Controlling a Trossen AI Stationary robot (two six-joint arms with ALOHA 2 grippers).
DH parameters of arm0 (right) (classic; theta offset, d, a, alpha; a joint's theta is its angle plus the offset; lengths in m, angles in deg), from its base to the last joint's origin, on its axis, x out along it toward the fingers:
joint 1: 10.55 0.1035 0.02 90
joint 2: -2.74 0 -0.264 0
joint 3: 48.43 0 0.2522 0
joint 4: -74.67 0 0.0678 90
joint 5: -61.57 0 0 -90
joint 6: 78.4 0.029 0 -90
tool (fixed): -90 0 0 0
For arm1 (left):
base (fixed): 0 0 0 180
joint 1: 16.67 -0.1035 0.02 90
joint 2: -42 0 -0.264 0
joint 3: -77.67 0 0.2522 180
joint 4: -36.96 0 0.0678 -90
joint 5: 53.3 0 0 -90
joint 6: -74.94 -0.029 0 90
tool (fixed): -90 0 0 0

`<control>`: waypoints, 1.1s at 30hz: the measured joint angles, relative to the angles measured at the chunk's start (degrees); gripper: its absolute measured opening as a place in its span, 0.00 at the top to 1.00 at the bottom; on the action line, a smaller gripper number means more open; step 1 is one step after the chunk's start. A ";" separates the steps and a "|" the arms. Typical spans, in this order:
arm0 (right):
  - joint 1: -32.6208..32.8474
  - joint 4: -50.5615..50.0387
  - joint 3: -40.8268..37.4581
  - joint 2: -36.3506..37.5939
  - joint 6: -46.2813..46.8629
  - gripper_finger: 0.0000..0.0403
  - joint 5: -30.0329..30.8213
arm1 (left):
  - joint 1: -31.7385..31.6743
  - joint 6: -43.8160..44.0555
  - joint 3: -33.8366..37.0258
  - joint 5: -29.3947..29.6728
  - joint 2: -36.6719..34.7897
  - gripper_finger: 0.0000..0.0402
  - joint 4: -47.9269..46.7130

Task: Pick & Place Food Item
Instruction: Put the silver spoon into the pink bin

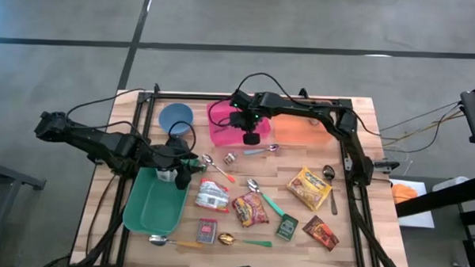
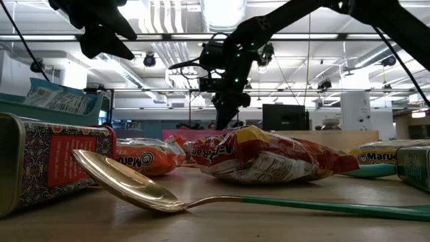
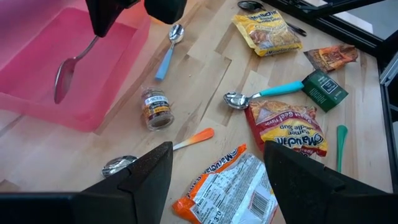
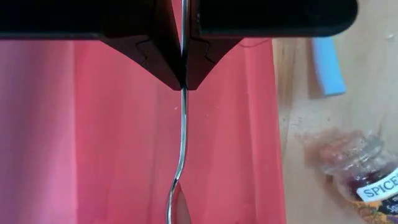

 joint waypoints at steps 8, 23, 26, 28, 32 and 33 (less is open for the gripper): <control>-0.56 -1.48 1.64 -0.79 0.82 0.98 -6.34 | -0.02 0.03 0.00 0.00 0.00 0.37 -0.02; -0.95 -4.94 1.09 -2.75 3.08 0.98 -6.68 | -0.01 0.03 0.00 0.00 0.00 0.37 -0.02; -0.93 -4.97 1.05 -2.92 3.68 0.98 -6.68 | -0.01 0.02 0.00 0.00 0.00 0.37 -0.02; -0.87 -4.94 1.04 -2.92 4.36 0.98 -6.68 | -0.02 0.03 0.00 0.00 0.00 0.37 -0.02; -0.82 -4.98 1.04 -2.92 6.04 0.98 -6.68 | -0.02 0.02 0.00 0.00 0.00 0.37 -0.02; -0.82 -4.99 1.04 -2.92 6.70 0.98 -6.68 | -0.02 0.02 0.00 0.00 0.00 0.37 -0.02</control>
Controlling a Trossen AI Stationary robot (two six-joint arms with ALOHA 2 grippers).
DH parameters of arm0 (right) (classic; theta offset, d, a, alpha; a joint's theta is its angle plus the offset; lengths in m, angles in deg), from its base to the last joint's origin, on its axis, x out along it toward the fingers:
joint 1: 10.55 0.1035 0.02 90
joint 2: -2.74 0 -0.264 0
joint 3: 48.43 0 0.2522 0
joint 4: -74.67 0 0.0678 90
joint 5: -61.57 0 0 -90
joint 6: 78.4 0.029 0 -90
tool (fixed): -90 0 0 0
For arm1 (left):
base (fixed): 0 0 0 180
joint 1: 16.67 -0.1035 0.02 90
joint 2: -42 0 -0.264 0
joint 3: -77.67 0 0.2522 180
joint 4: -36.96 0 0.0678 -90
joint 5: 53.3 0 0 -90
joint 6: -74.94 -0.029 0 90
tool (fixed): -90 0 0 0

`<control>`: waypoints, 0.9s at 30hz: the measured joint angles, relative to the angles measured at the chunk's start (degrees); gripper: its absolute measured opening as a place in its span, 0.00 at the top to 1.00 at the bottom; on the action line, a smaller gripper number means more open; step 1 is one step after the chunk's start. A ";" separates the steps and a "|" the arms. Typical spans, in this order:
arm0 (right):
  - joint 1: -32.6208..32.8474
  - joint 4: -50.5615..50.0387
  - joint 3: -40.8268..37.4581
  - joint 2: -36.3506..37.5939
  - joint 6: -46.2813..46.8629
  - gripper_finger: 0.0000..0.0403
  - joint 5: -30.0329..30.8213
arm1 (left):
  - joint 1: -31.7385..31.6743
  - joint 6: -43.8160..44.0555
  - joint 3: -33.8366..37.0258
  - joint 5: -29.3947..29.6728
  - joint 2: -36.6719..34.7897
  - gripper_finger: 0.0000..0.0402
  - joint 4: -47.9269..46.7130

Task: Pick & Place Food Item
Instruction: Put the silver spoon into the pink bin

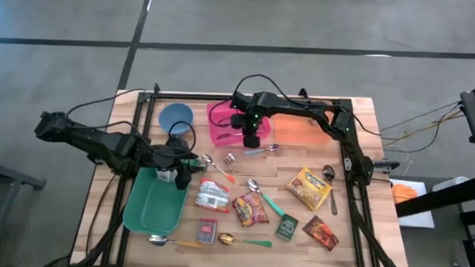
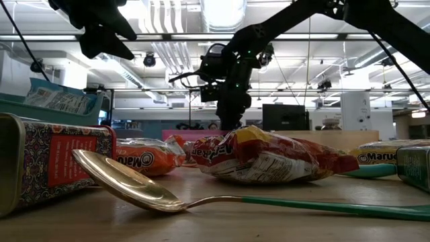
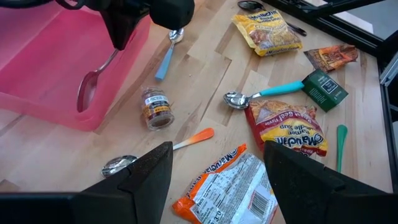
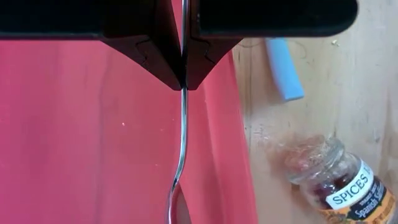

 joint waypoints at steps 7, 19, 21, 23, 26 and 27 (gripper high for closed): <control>0.36 -0.16 -1.26 0.00 1.08 0.98 0.01 | 0.00 -0.01 0.00 0.00 0.00 0.37 0.00; 0.55 1.07 -3.13 0.00 4.72 0.98 0.00 | 0.01 -0.03 0.00 0.00 0.00 0.37 0.00; 0.55 1.20 -3.13 0.00 6.49 0.96 0.02 | 0.01 -0.03 0.00 0.00 0.00 0.37 0.00; 0.55 1.12 -3.13 0.00 8.61 0.92 0.07 | 0.00 -0.03 0.00 0.00 0.00 0.37 0.00; 0.58 0.83 -3.13 0.00 9.88 0.84 0.07 | 0.00 -0.03 0.00 0.00 0.00 0.37 0.00; 0.63 0.77 -3.13 0.00 10.06 0.81 0.06 | 0.02 -0.03 0.00 0.00 0.00 0.37 0.00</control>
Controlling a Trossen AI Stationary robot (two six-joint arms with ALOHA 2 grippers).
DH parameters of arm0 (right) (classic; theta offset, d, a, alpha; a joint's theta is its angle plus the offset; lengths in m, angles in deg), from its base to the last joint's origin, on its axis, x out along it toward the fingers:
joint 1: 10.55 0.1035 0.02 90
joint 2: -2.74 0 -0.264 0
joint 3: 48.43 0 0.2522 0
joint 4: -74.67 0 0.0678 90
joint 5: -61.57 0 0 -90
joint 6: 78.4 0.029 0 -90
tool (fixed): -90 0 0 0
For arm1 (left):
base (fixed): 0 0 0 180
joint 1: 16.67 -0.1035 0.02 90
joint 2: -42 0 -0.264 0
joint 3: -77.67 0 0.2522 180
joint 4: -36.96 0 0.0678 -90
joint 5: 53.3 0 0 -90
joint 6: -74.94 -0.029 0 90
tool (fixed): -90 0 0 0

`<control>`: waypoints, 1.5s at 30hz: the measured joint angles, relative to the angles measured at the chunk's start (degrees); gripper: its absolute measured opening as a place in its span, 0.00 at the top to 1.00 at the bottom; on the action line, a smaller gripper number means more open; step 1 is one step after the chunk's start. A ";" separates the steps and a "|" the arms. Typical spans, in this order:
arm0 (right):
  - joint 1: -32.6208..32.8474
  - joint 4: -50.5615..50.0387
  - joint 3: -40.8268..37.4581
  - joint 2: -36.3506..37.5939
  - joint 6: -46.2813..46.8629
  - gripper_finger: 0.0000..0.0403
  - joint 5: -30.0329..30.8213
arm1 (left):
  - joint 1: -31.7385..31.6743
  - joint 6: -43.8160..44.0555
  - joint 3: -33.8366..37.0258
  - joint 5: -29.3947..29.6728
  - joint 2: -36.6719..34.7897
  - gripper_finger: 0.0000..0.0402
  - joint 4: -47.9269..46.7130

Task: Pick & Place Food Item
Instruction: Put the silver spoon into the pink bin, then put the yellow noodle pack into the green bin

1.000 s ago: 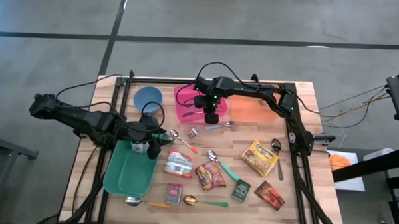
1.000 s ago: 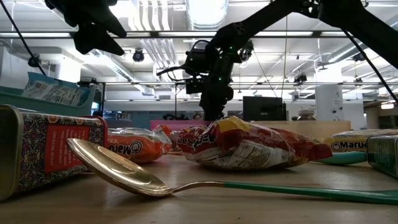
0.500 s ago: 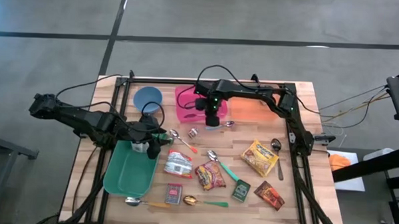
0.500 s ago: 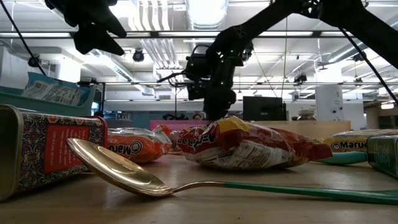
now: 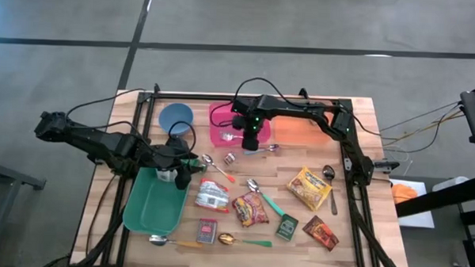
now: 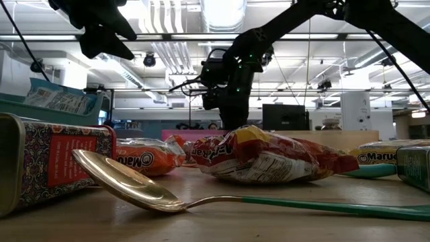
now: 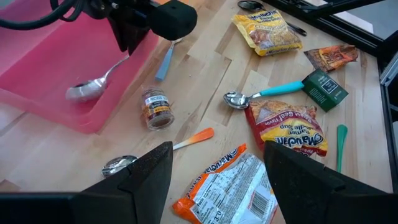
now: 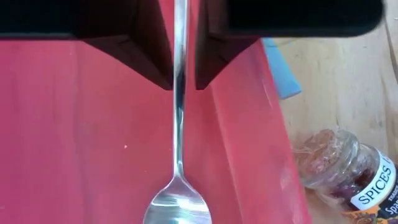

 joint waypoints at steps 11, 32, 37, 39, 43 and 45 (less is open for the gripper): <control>0.26 -0.75 -0.02 1.04 2.22 0.57 0.03 | -0.02 0.00 0.00 0.00 0.00 0.37 0.00; 6.84 -15.68 -2.17 23.97 20.00 0.54 7.98 | -0.01 0.01 0.02 0.00 0.02 0.37 -0.01; 11.24 -16.83 -9.33 32.55 36.06 0.54 9.36 | -0.02 0.01 0.02 0.00 0.02 0.37 0.00; 13.63 -16.42 -13.35 35.49 40.02 0.54 10.60 | -0.02 0.02 0.02 0.00 0.02 0.37 0.00; 18.76 -16.12 -22.02 39.53 50.52 0.54 16.16 | -0.02 0.00 0.02 0.00 0.02 0.37 -0.02; 21.05 -14.74 -26.10 41.38 55.66 0.54 18.97 | 0.00 0.01 0.02 0.01 0.02 0.37 -0.01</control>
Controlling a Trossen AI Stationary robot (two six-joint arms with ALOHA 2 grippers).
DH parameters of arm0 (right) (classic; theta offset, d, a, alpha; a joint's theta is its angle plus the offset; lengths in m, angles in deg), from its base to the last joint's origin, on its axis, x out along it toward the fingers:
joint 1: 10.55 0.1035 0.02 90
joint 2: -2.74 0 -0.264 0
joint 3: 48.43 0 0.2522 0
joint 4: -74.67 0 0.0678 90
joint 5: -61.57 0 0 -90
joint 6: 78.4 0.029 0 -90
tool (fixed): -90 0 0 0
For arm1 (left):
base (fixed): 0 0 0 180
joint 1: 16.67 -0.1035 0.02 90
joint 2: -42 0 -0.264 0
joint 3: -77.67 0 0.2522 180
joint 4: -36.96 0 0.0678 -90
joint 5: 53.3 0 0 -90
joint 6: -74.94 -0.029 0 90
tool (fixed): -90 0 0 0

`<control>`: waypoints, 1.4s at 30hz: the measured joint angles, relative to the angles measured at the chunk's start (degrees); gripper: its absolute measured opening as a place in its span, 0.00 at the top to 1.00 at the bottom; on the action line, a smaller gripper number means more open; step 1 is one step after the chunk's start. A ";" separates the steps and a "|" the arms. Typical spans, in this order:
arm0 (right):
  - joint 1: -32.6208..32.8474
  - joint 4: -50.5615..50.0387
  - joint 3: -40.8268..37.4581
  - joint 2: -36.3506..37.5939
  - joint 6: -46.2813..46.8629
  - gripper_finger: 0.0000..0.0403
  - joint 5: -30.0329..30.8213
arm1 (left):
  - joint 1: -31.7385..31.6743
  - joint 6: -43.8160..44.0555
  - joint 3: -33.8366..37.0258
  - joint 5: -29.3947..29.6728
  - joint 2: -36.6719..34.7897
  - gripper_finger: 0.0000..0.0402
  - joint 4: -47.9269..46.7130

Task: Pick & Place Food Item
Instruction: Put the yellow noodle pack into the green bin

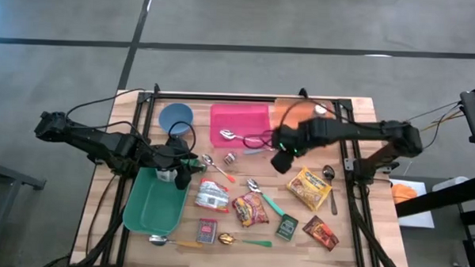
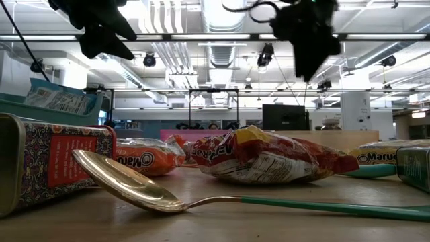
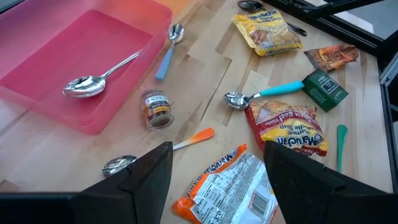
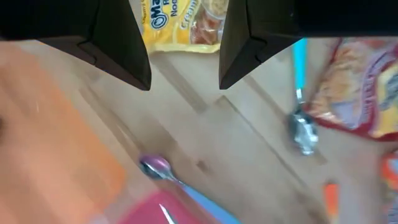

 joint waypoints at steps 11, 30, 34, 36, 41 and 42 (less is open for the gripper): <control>12.21 3.00 -15.83 8.06 22.42 0.64 7.00 | -0.04 -3.92 0.00 2.68 -0.02 0.37 1.40; 25.85 7.70 -31.17 13.83 50.33 0.87 4.79 | -1.67 -4.62 0.00 2.86 0.09 0.37 5.14; 26.24 7.76 -32.68 12.53 50.36 0.87 3.47 | -2.07 -4.62 0.00 2.86 0.07 0.37 5.16; 26.75 7.90 -32.70 12.30 50.32 0.87 3.89 | -2.10 -4.62 0.00 2.86 0.07 0.37 5.17; 27.08 8.02 -32.70 12.39 49.16 0.87 3.44 | -2.10 -4.40 0.00 2.86 0.04 0.37 5.19; 27.05 8.02 -32.70 12.39 48.80 0.87 2.79 | -2.10 -4.40 0.00 2.86 0.04 0.37 5.19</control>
